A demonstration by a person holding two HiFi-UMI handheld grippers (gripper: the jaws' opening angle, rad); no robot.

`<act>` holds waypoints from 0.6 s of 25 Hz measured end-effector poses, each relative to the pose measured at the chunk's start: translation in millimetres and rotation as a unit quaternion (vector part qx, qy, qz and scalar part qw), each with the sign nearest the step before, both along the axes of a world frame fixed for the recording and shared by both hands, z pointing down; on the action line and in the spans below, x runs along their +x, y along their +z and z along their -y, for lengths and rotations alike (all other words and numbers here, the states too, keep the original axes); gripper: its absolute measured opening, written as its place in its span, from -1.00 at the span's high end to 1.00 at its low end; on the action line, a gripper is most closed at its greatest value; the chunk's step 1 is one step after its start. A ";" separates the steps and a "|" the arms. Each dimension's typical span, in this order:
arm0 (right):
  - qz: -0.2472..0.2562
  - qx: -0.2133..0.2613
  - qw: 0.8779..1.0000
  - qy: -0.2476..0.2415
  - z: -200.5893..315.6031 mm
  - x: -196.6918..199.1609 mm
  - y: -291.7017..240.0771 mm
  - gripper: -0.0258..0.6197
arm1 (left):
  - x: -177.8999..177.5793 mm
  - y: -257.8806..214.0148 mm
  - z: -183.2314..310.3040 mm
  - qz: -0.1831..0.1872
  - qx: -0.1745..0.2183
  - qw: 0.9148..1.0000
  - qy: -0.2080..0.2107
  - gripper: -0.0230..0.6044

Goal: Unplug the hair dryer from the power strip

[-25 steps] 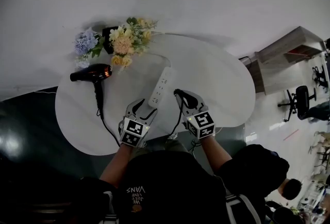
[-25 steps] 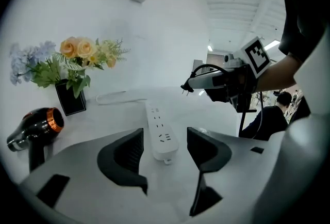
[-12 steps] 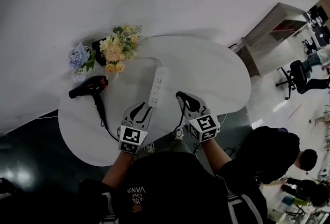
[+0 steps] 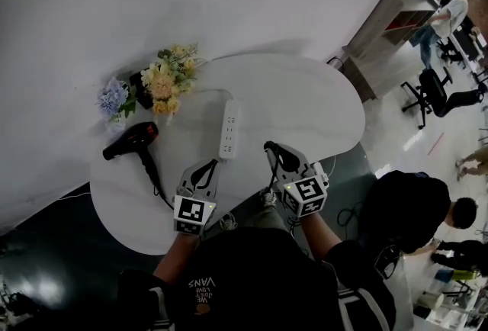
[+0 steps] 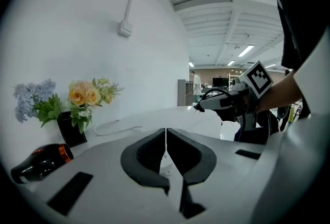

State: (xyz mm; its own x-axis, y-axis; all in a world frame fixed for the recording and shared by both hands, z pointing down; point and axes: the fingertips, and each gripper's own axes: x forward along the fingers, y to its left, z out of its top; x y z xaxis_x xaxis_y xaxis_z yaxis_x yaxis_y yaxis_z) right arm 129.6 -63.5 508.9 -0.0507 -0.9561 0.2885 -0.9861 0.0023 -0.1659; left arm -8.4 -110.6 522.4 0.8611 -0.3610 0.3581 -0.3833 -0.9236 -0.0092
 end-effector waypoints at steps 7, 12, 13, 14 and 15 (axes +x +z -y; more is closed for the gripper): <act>0.003 0.010 0.999 0.031 -25.6 -8.8 -10.2 0.70 | -8.3 -25.0 -8.8 -0.029 0.009 0.999 0.019 0.86; 0.002 0.019 0.998 0.052 -41.4 -13.7 -17.3 0.70 | -16.3 -37.7 -14.3 -0.045 0.020 0.998 0.029 0.87; 0.002 0.021 0.998 0.056 -44.2 -14.2 -18.6 0.70 | -17.7 -39.9 -15.7 -0.046 0.021 0.998 0.031 0.87; 0.002 0.022 0.998 0.060 -47.2 -14.3 -19.5 0.70 | -19.1 -42.5 -17.1 -0.045 0.022 0.998 0.033 0.87; 0.002 0.023 0.998 0.065 -50.7 -14.2 -20.0 0.70 | -20.2 -46.0 -18.4 -0.040 0.022 0.998 0.035 0.87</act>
State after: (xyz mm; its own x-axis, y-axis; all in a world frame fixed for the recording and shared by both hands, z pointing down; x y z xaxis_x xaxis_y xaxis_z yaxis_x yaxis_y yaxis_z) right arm 115.4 -12.9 488.9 0.0740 -0.9667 0.2450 -0.9779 -0.1185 -0.1723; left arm -28.7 -92.1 476.3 0.9102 -0.3127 0.2717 -0.3187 -0.9476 -0.0231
